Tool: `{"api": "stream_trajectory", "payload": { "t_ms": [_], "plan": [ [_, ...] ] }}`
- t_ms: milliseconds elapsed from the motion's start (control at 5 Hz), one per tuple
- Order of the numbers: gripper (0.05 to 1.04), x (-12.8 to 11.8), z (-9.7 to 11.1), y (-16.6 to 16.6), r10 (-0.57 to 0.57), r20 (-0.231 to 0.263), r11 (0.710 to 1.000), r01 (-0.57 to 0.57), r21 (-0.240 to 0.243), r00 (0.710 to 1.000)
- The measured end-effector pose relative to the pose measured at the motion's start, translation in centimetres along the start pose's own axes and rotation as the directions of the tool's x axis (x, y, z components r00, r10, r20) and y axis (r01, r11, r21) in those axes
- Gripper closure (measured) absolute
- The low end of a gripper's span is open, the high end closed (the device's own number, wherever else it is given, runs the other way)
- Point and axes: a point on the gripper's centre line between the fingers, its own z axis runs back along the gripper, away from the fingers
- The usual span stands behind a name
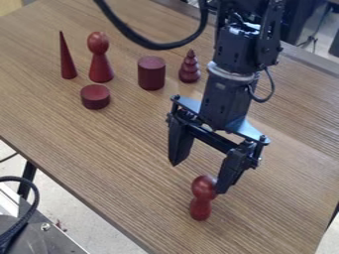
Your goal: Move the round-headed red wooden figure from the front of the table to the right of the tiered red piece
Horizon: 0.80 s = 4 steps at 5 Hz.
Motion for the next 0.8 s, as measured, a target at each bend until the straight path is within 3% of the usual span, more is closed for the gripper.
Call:
{"api": "stream_trajectory", "payload": {
  "t_ms": [600, 800],
  "plan": [
    [0.084, -0.8, -1.5, -0.4, -0.013, -0.022, 0.999, 0.012, -0.046, 1.0],
    [0.084, -0.6, -2.1, -0.7, -0.016, -0.028, 0.999, 0.015, -0.039, 0.999]
  ]
}}
